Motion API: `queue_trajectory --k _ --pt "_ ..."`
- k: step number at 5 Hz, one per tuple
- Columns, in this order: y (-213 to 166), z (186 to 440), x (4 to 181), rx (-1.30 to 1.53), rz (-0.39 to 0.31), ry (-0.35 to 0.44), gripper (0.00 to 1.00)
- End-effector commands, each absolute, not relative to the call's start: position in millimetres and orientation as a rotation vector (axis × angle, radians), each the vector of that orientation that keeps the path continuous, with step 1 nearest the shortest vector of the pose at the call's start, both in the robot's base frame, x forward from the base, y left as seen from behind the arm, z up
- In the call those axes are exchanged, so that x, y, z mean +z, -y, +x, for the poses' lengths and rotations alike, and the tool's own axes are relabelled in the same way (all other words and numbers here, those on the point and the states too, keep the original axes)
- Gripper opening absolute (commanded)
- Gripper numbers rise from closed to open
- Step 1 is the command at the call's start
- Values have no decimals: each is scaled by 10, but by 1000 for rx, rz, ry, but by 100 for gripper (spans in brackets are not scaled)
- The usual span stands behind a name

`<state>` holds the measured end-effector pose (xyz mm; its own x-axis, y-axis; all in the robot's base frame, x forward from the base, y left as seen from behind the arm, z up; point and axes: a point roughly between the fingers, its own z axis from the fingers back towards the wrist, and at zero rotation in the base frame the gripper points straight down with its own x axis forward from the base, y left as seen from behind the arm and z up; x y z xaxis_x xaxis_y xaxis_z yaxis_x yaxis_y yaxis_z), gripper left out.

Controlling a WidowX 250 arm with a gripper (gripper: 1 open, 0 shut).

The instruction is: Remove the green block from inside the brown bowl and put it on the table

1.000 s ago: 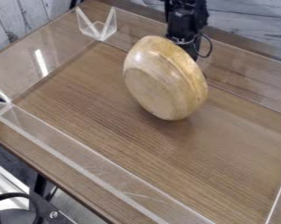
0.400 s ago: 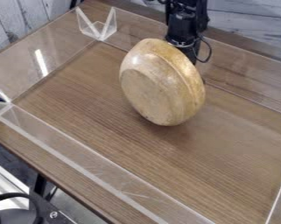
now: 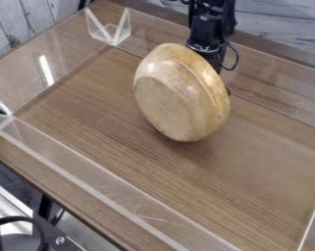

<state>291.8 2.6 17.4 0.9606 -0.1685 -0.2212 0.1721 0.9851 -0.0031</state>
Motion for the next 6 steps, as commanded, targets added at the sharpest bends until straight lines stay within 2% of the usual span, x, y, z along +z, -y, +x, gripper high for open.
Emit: queue_trajectory --k 1,6 --pt "-10 2905 147 -189 20 -252 0" --pt "-26 2993 202 -201 25 -286 0"
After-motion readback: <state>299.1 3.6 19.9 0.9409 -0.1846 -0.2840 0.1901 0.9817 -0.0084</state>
